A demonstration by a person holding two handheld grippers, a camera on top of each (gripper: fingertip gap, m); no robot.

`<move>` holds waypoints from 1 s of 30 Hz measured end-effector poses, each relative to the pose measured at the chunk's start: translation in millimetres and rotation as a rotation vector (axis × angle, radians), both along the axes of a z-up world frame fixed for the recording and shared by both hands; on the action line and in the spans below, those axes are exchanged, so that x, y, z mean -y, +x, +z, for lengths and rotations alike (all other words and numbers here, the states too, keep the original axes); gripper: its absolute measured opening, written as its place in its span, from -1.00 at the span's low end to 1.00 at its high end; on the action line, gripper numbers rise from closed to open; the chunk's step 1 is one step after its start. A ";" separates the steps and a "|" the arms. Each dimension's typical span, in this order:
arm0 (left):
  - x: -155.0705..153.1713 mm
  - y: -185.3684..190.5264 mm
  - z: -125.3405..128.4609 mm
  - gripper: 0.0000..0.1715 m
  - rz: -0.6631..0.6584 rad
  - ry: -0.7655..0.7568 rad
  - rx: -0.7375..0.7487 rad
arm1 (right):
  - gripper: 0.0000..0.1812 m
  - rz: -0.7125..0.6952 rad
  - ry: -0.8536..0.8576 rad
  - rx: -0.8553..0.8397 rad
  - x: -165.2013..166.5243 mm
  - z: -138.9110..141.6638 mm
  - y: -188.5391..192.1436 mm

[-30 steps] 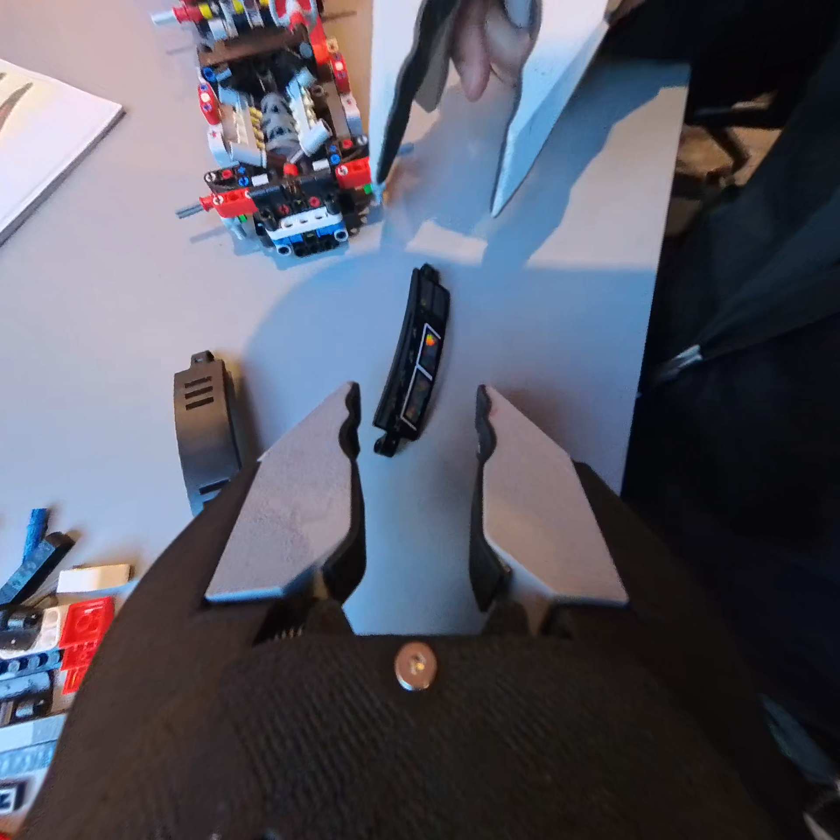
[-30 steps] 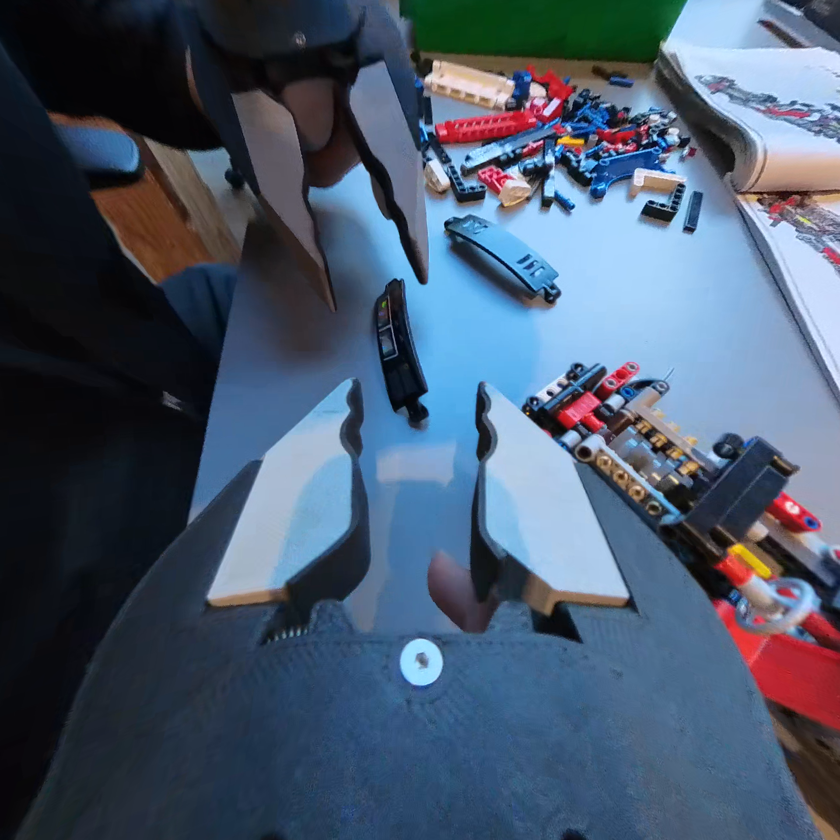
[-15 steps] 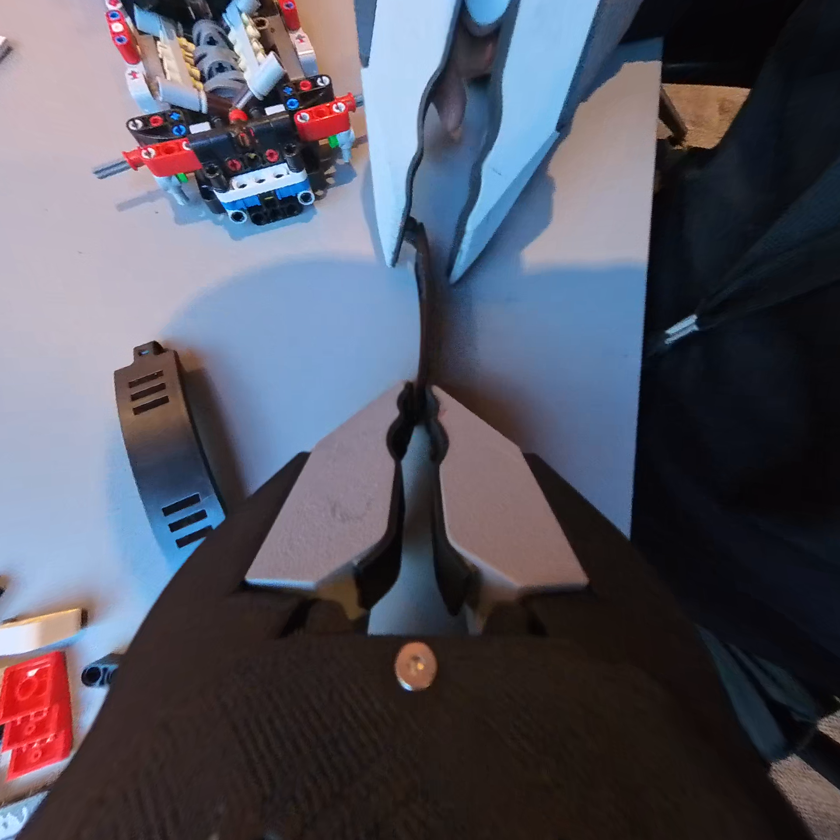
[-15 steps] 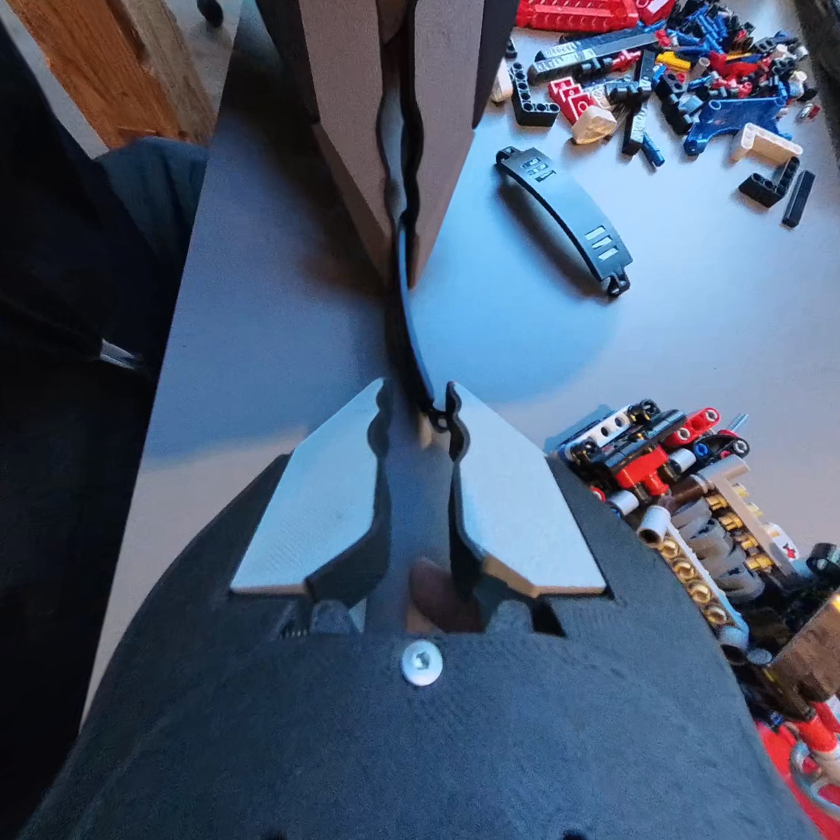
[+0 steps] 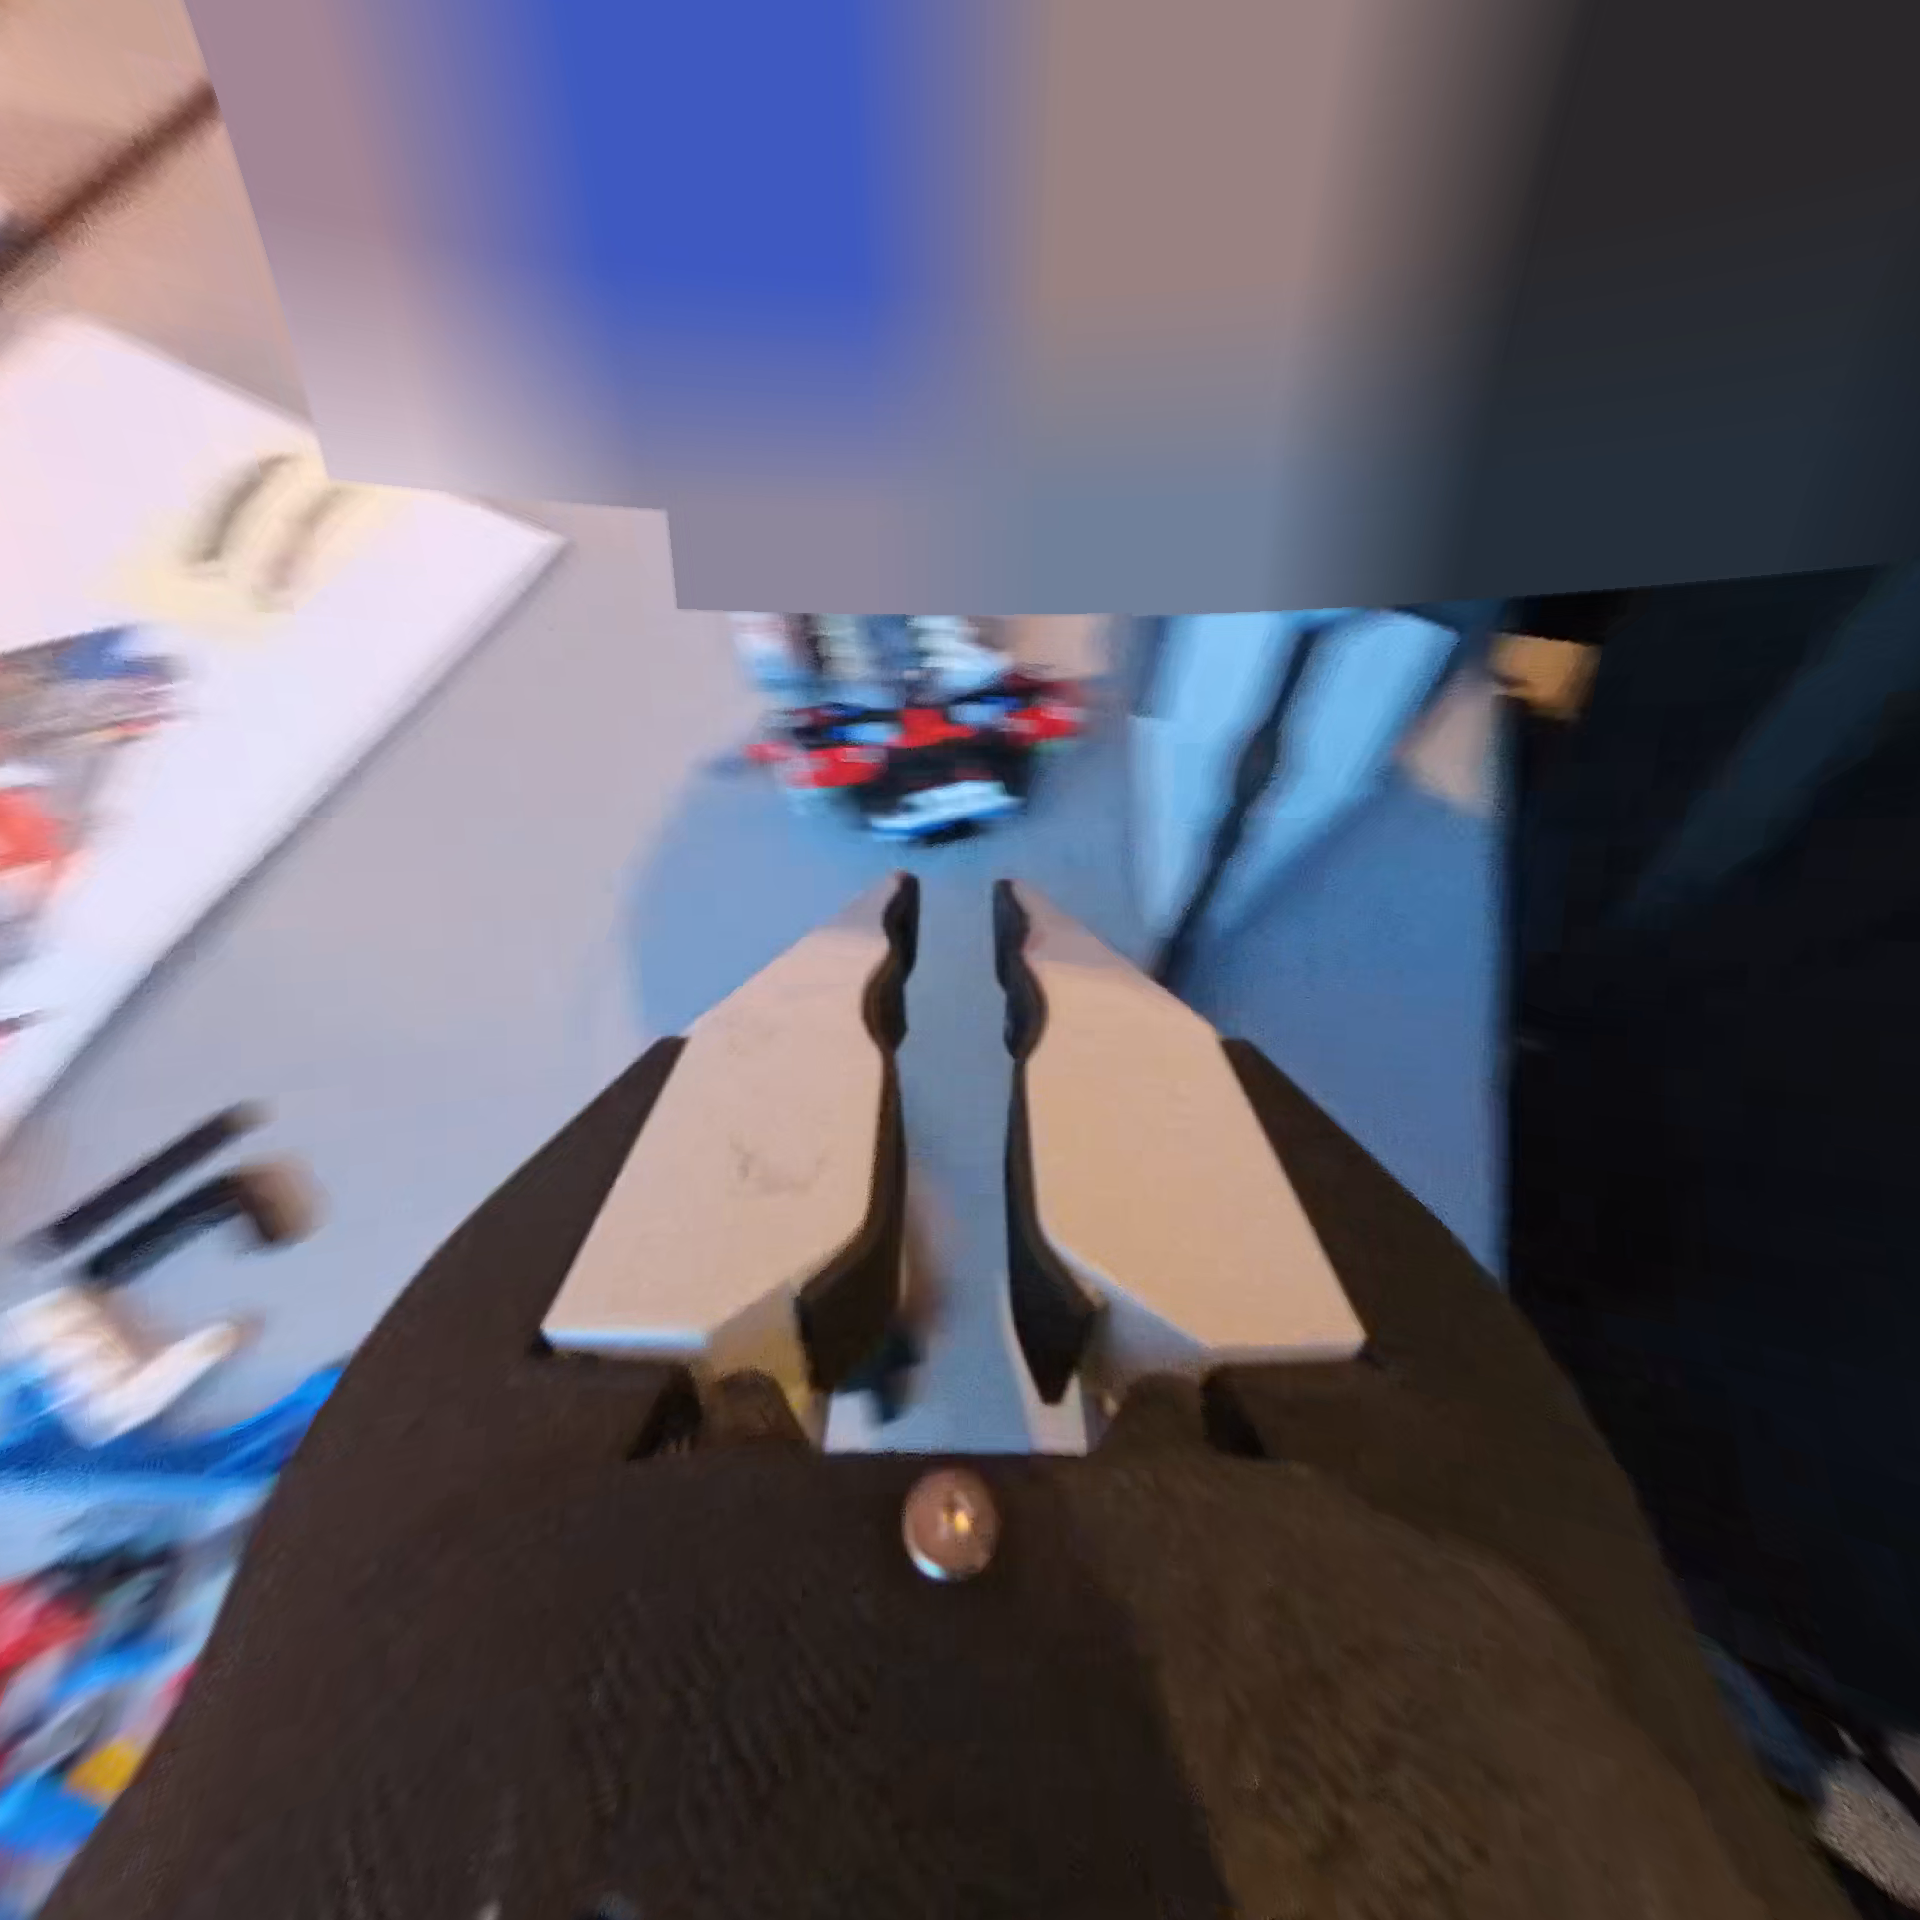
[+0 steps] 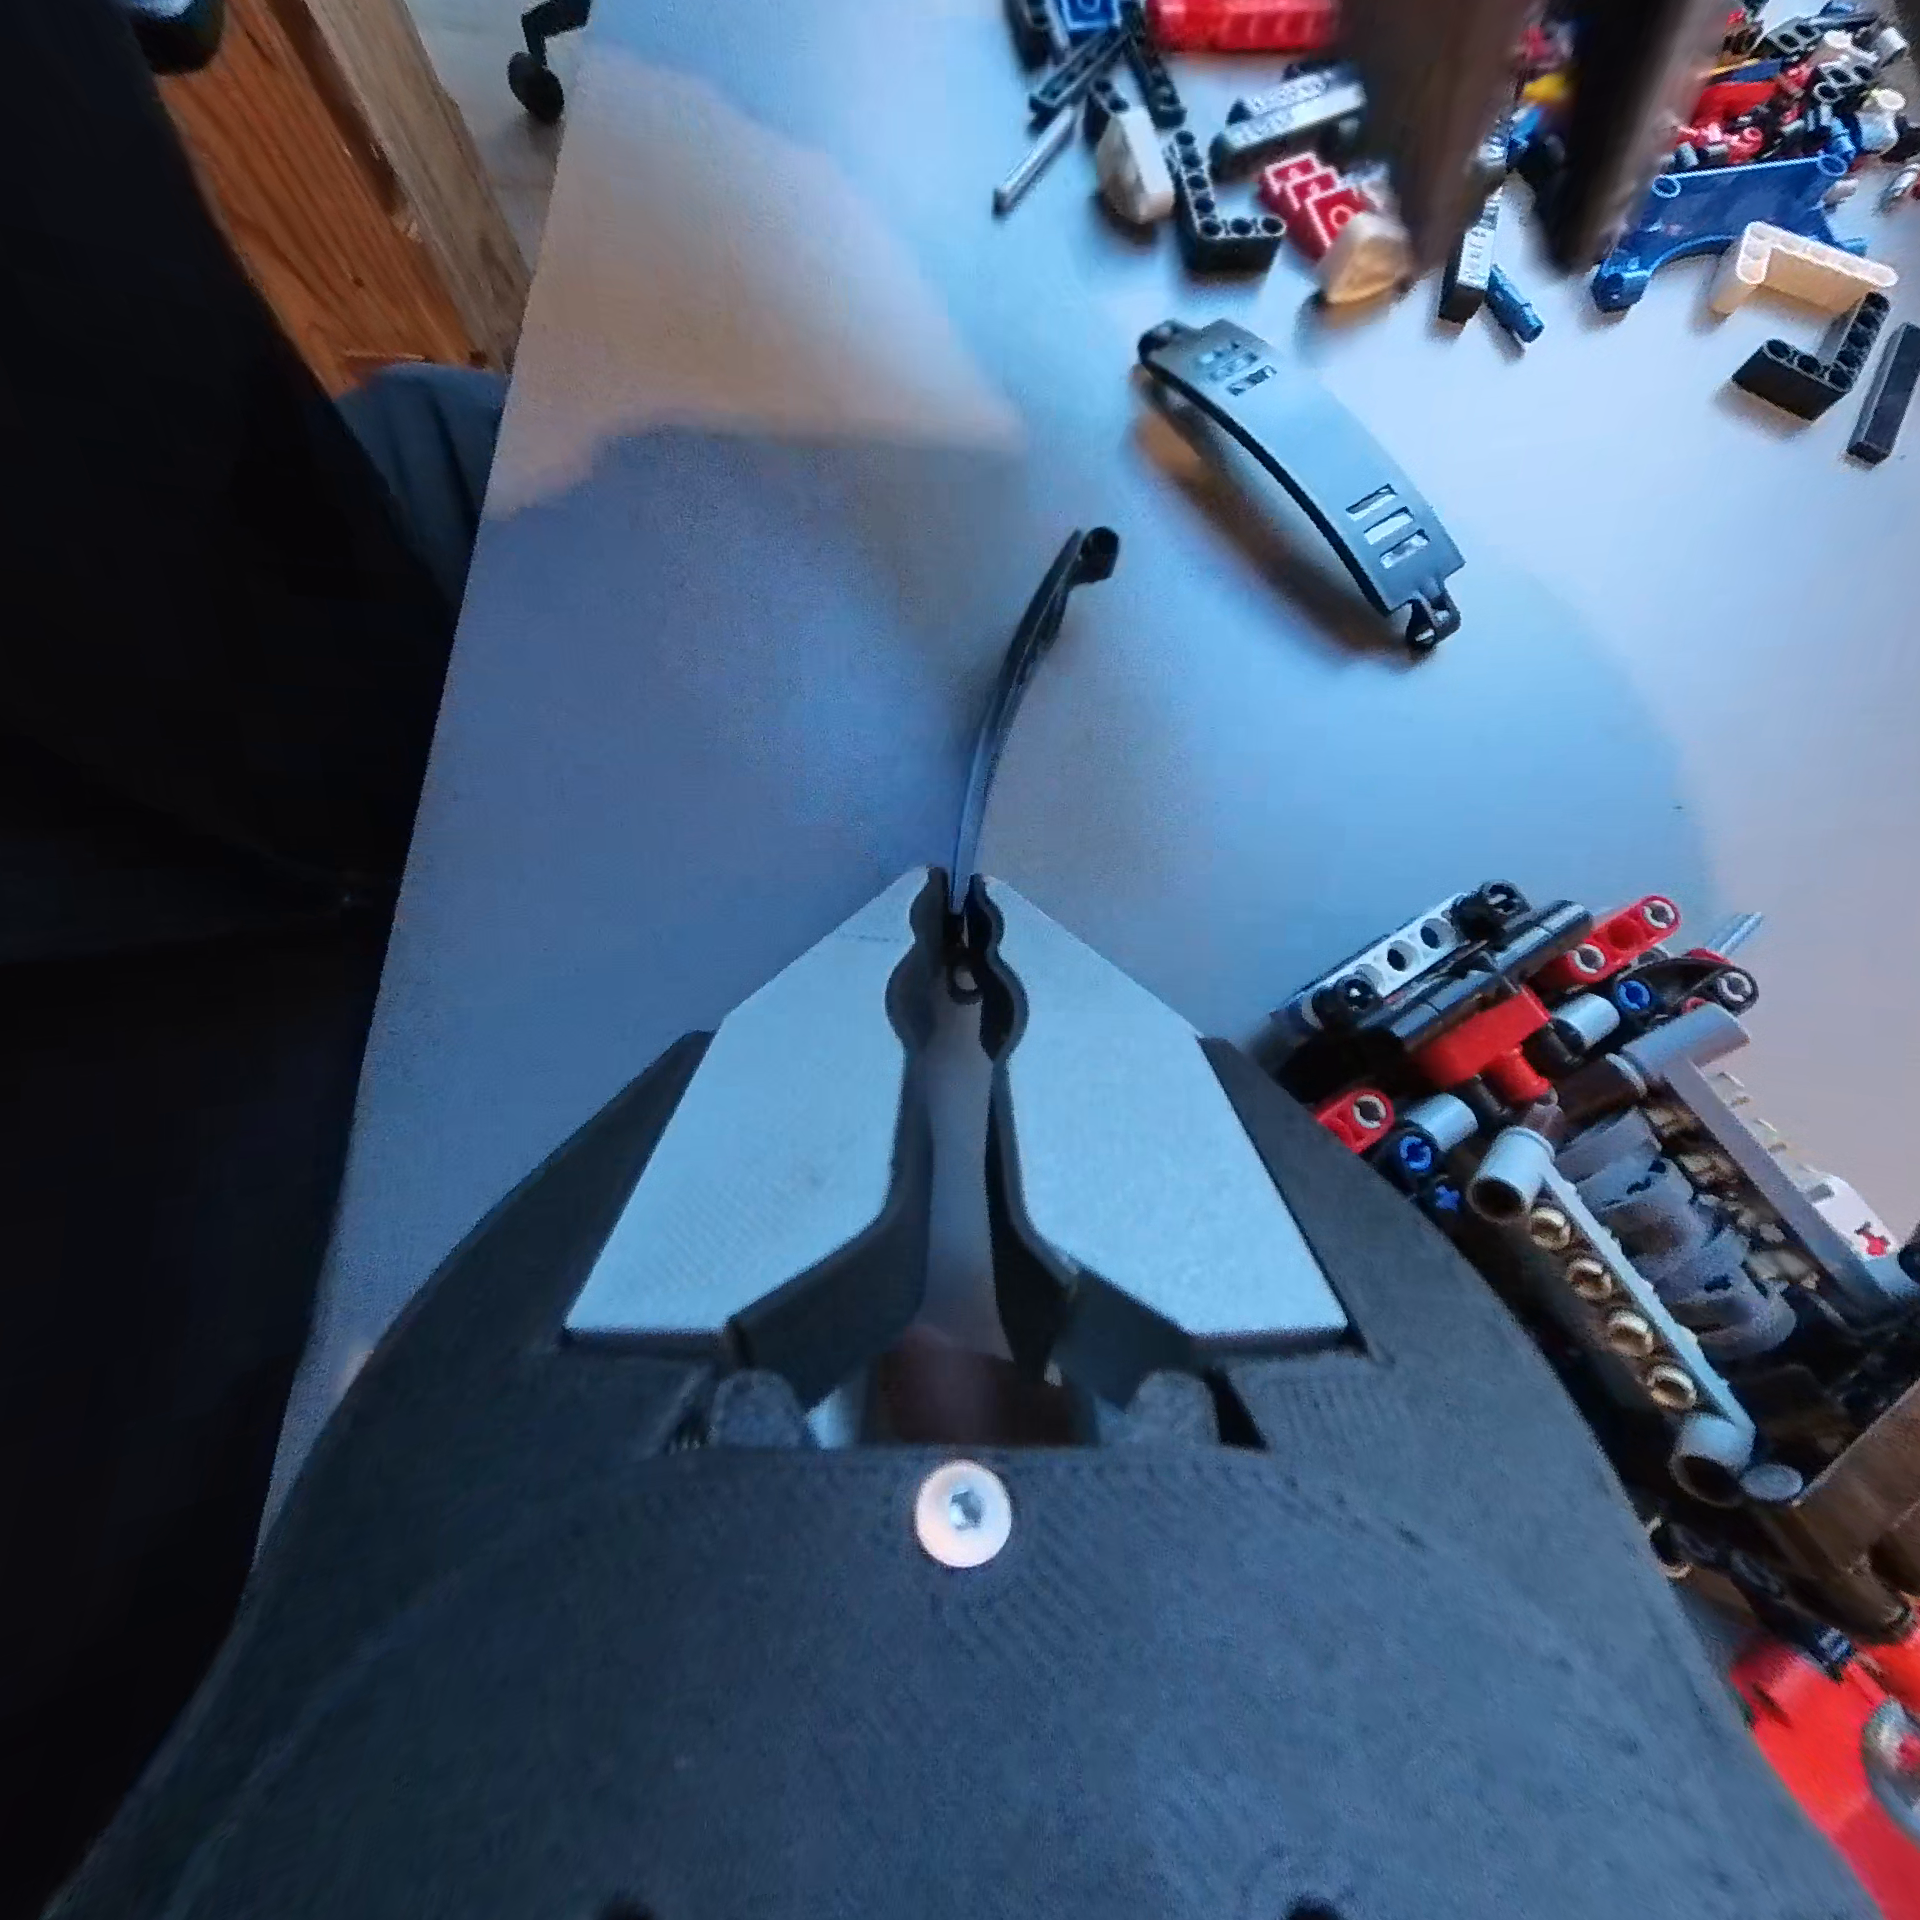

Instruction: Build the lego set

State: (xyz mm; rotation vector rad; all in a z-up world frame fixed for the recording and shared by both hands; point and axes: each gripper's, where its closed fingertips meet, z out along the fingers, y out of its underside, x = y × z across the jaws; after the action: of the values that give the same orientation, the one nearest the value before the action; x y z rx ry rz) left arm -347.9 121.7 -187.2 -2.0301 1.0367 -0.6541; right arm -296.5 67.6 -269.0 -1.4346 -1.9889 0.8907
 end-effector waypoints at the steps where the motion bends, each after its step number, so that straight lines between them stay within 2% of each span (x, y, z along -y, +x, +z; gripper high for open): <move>1: -24.4 -15.7 0.1 -0.82 0.091 -0.009 -0.064 | -1.00 -0.004 -0.004 -0.001 -0.4 0.3 -0.1; 2: -43.5 -32.0 -2.2 -0.74 0.164 -0.032 -0.124 | -1.00 -0.008 -0.007 -0.003 -1.1 0.8 0.0; 4: -66.2 -54.6 -4.9 -0.72 0.261 -0.057 -0.182 | -1.00 -0.018 -0.012 -0.007 -2.0 1.6 0.5; 6: -66.5 -54.0 -4.6 -0.70 0.245 -0.083 -0.151 | -1.00 -0.025 -0.034 -0.007 -1.8 2.5 1.8; 9: -51.3 -44.1 -10.3 -0.70 0.205 -0.095 -0.129 | -1.00 -0.027 -0.105 -0.008 0.4 5.9 3.1; 12: -6.2 -15.7 -19.4 -0.71 0.011 -0.160 -0.094 | -1.00 -0.030 -0.184 -0.015 1.6 10.5 3.2; 14: 21.1 -7.2 -31.0 -0.71 -0.079 -0.166 -0.146 | -1.00 -0.039 -0.242 -0.029 0.4 15.2 3.7; 17: 41.9 -6.4 -45.8 -0.64 -0.090 -0.137 -0.223 | -1.00 -0.050 -0.373 -0.046 -0.3 24.3 6.6; 20: 57.7 4.1 -47.5 -0.51 -0.088 -0.129 -0.166 | -1.00 -0.050 -0.546 -0.046 2.5 33.3 11.4; 24: 70.3 12.7 -55.3 -0.45 -0.079 -0.081 -0.173 | -1.00 -0.049 -0.752 -0.031 10.1 40.2 17.1; 30: 74.9 14.9 -63.6 -0.45 -0.058 0.015 -0.222 | -1.00 -0.056 -0.903 -0.034 16.7 48.9 22.9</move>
State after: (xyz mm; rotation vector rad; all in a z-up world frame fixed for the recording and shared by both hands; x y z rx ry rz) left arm -333.0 46.8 -250.8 -2.1001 1.2286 -0.4556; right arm -273.6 50.9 -220.2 -1.8743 -1.5416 1.9119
